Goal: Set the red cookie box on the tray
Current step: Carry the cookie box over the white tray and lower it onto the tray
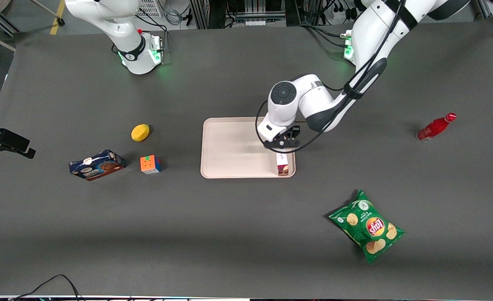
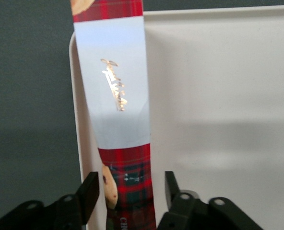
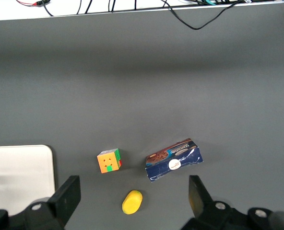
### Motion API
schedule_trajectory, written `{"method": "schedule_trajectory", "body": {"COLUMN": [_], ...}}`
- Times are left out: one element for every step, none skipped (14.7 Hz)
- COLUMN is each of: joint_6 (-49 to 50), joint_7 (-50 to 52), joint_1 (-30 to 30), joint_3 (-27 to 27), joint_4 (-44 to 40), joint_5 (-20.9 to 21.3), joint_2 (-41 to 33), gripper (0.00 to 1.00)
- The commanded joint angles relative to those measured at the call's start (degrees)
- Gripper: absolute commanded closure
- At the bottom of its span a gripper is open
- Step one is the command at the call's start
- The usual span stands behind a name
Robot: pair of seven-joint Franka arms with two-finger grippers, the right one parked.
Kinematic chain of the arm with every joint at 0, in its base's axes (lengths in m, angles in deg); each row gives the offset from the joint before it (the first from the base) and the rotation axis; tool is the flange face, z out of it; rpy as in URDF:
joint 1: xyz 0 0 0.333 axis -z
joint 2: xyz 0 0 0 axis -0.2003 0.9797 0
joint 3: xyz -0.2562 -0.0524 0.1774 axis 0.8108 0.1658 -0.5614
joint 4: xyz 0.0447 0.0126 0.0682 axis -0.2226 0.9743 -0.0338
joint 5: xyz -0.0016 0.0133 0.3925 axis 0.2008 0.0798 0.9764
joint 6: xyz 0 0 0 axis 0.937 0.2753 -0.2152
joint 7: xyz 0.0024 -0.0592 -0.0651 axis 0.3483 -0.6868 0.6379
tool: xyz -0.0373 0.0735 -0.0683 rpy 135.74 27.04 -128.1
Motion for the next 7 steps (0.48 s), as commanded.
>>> {"method": "schedule_trajectory", "body": {"joint_6": [0.02, 0.02, 0.02, 0.11, 0.11, 0.98, 1.69], "joint_7": [1.48, 1.48, 1.57, 1.57, 1.57, 1.39, 0.78], "joint_1": [-0.15, -0.15, -0.15, -0.15, -0.15, -0.24, -0.59], "joint_3": [0.22, 0.14, 0.22, 0.22, 0.22, 0.31, 0.31], "joint_4": [-0.97, -0.97, -0.97, -0.97, -1.06, -1.58, -2.72], "joint_5": [1.30, 1.30, 1.30, 1.30, 1.21, 1.03, 0.86], "joint_2": [0.45, 0.45, 0.36, 0.19, 0.01, -0.51, -1.82], "gripper": [0.00, 0.00, 0.00, 0.00, 0.00, 0.00, 0.00]}}
